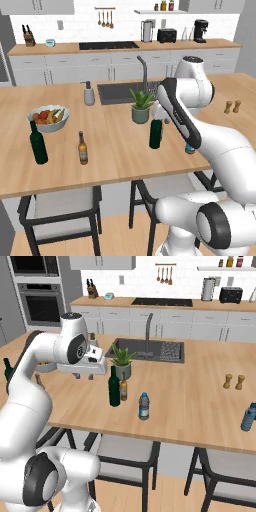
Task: Move the plastic bottles in the middle to the plastics group, and the glass bottles in the middle to the glass group.
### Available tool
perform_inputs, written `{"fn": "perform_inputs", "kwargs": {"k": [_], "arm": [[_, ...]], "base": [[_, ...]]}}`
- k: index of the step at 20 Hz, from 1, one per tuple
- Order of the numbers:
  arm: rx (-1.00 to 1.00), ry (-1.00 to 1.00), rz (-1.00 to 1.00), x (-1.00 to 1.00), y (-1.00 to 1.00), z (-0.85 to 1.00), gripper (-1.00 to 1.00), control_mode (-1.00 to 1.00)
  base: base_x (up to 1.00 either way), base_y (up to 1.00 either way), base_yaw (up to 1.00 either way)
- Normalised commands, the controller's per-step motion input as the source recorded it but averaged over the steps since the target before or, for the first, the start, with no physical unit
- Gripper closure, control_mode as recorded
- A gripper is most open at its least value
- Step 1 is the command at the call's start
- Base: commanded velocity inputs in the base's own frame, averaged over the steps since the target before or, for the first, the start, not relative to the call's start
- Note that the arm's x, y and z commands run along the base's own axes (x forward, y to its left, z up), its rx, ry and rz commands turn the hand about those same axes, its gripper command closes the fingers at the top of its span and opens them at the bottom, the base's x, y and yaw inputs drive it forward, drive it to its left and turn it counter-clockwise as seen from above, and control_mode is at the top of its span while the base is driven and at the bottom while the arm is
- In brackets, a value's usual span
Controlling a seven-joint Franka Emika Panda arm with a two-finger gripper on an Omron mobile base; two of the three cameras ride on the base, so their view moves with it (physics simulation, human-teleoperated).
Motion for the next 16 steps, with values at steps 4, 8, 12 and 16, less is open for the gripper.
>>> {"fn": "perform_inputs", "kwargs": {"k": [4, 8, 12, 16], "arm": [[0.0, -0.01, 0.0, -0.03, -0.04, -0.07, -1.0, -1.0], [0.01, -0.09, 0.03, -0.29, -0.73, -0.19, -1.0, -1.0], [0.04, -0.08, 0.03, -0.04, -0.95, -0.12, -1.0, -1.0], [0.05, -0.13, 0.02, 0.01, -0.88, -0.19, -1.0, -1.0]], "base": [[0.0, 0.0, 0.0], [0.0, 0.0, 0.0], [0.0, 0.0, 0.0], [0.0, 0.0, 0.0]]}}
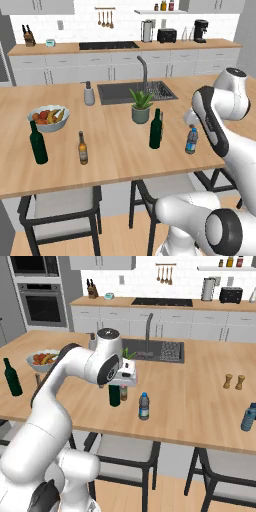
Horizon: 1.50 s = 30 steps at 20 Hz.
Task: Move the plastic bottles in the middle to the plastics group, and the glass bottles in the middle to the glass group.
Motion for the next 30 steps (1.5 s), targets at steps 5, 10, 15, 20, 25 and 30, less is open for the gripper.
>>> {"fn": "perform_inputs", "kwargs": {"k": [5, 10, 15, 20, 25, 30], "arm": [[0.05, -0.16, 0.02, 0.17, -0.78, -0.17, -1.0, -1.0], [0.03, -0.15, 0.01, 0.26, -0.55, -0.25, -1.0, -1.0], [0.0, -0.13, 0.0, 0.36, -0.17, -0.39, -1.0, -1.0], [0.0, -0.09, 0.0, 0.35, 0.0, -0.52, -1.0, -1.0], [0.0, -0.03, 0.0, 0.47, 0.0, -0.34, -1.0, -1.0], [0.0, -0.01, 0.0, 0.49, 0.0, -0.17, -1.0, -1.0]], "base": [[0.0, 0.0, 0.0], [0.0, 0.0, 0.0], [0.0, 0.0, 0.0], [0.0, 0.0, 0.0], [0.0, 0.0, 0.0], [0.0, 0.0, 0.0]]}}
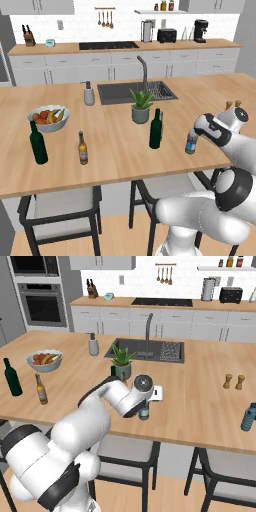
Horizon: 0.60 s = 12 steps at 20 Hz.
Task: Move the plastic bottles in the middle to the plastics group, and the glass bottles in the middle to the glass group.
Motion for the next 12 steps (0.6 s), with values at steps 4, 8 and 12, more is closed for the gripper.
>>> {"fn": "perform_inputs", "kwargs": {"k": [4, 8, 12], "arm": [[0.0, 0.0, 0.0, 0.47, 0.0, -0.13, -1.0, -1.0], [0.0, 0.0, 0.0, 0.43, 0.0, -0.11, -1.0, -1.0], [0.0, 0.0, 0.0, 0.33, 0.0, -0.07, -1.0, -1.0]], "base": [[0.0, 0.0, 0.0], [0.0, 0.0, 0.0], [0.0, 0.0, 0.0]]}}
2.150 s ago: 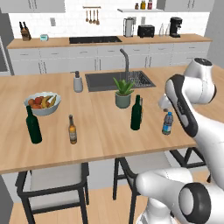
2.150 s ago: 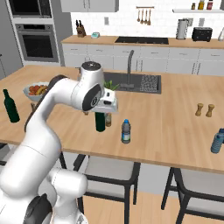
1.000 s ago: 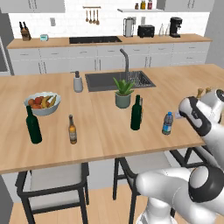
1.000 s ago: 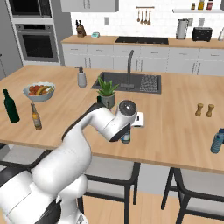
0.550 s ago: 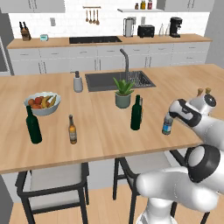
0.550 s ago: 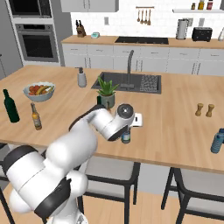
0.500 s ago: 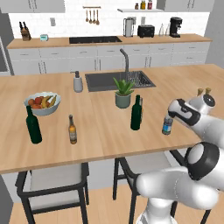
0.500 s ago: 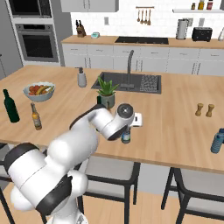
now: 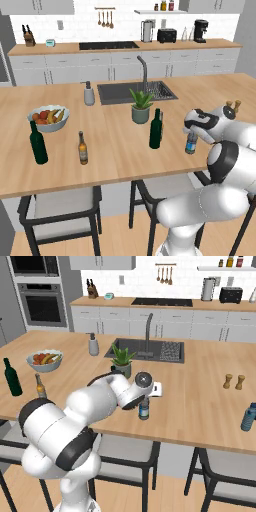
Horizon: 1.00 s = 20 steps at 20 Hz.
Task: Move the plastic bottles in the middle to the plastics group, and the glass bottles in the middle to the glass group.
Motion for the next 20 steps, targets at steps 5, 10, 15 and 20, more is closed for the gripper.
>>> {"fn": "perform_inputs", "kwargs": {"k": [5, 10, 15, 20], "arm": [[0.0, 0.0, 0.0, 0.31, 0.0, -0.14, -1.0, -1.0], [0.0, 0.0, 0.0, 0.03, 0.0, -0.1, -1.0, -1.0], [0.0, 0.0, 0.0, 0.0, 0.0, -0.18, -1.0, -1.0], [0.0, 0.0, 0.0, 0.0, -0.01, -0.11, -1.0, -1.0]], "base": [[0.0, 0.0, 0.0], [0.0, 0.0, 0.0], [0.0, 0.0, 0.0], [0.0, 0.0, 0.0]]}}
